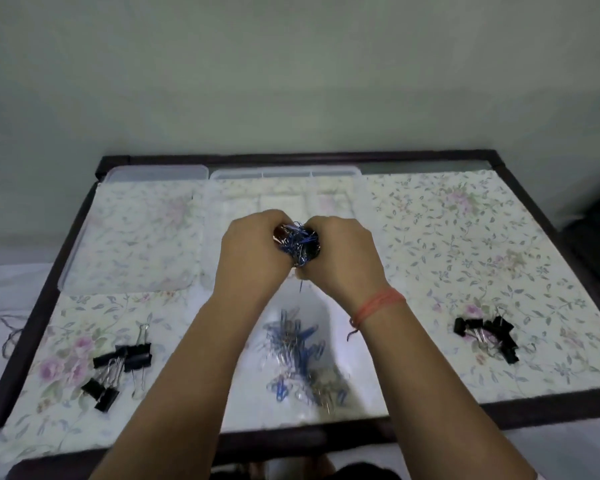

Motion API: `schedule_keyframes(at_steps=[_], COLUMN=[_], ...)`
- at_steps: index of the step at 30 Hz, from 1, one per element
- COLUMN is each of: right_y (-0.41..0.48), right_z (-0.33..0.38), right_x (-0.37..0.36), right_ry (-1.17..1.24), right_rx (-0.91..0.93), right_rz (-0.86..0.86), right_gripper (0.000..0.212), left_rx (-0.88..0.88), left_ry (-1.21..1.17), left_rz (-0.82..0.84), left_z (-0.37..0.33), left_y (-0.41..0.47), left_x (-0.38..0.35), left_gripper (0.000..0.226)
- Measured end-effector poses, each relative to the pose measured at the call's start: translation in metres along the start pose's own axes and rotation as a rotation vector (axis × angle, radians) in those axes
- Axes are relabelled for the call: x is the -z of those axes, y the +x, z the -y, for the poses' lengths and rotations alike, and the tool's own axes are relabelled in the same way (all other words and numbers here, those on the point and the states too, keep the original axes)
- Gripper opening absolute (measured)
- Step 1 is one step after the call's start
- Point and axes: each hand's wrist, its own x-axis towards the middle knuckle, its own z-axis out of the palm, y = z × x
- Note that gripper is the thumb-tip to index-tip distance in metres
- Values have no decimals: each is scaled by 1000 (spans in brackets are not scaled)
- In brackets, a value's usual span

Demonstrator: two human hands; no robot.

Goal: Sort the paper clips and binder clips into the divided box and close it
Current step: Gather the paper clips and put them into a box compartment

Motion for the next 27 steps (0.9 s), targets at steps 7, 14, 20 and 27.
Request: schedule_keyframes(at_steps=[7,14,20,27], right_y=[81,88,41,-39], right_z=[-10,-25,-19,-23], right_x=[-11,-29,-18,-58], right_ry=[-49,-11,182,254], right_rx=[-71,-112,-152,-174], right_rz=[125,118,-79,-157], right_gripper=[29,29,25,27], left_rx=[199,143,136,204], left_ry=[-123,79,155,40], left_rz=[139,162,3,-142], left_z=[12,23,12,40], left_y=[77,82,52,-40], left_x=[-9,-31,-24,-16], left_gripper=[31,45,29,16])
